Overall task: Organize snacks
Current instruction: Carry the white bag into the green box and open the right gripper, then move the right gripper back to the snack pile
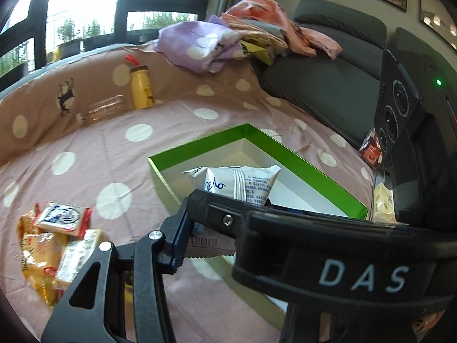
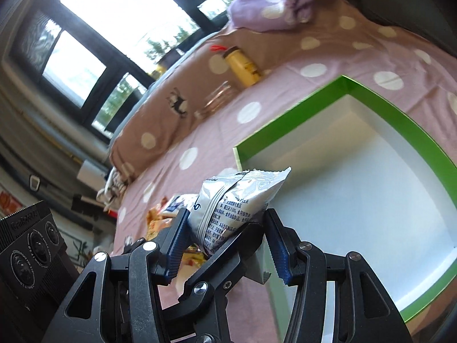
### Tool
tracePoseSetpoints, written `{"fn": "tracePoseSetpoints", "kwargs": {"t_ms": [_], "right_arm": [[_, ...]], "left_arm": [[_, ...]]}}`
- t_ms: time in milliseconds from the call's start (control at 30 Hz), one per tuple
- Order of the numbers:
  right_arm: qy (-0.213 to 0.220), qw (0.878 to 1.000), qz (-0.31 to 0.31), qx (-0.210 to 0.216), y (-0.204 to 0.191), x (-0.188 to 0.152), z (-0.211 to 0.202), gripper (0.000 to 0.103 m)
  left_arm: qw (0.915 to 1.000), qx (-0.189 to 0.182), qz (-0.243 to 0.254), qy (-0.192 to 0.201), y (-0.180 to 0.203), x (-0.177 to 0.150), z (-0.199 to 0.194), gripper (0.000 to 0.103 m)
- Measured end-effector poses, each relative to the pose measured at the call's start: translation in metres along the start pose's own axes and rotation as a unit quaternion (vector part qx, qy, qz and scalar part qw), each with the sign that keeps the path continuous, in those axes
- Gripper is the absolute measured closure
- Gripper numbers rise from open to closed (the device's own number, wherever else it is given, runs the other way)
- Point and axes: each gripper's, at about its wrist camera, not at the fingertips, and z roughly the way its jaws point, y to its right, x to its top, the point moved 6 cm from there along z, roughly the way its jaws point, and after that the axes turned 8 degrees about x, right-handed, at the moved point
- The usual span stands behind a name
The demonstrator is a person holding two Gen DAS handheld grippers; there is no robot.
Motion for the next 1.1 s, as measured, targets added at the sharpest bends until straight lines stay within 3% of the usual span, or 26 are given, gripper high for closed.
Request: {"fn": "tracePoseSetpoints", "kwargs": {"t_ms": [167,400,633,767,900,1100], "right_arm": [[-0.002,0.999,0.031,-0.032,0.032,0.004,-0.002,0.048],[-0.011,0.997,0.052,-0.057,0.055,0.004,-0.002,0.048],[-0.02,0.995,0.053,-0.079,0.058,0.005,0.005,0.046],[-0.006,0.992,0.035,-0.117,0.056,0.007,0.002,0.023],[-0.002,0.993,0.022,-0.115,0.047,0.008,0.001,0.022],[0.004,0.992,-0.032,-0.122,0.015,0.005,0.005,0.015]], "left_arm": [[0.9988,-0.037,0.004,-0.031,0.017,-0.004,0.023,0.057],[0.9966,-0.058,0.0,-0.059,0.027,-0.007,0.041,0.057],[0.9964,-0.051,-0.015,-0.066,0.022,-0.013,0.042,0.056],[0.9985,-0.024,-0.007,-0.049,0.012,-0.013,0.03,0.042],[0.9993,-0.008,-0.027,-0.026,-0.01,-0.012,0.008,0.019],[0.9981,0.045,-0.041,0.002,-0.048,-0.02,-0.032,0.01]]}}
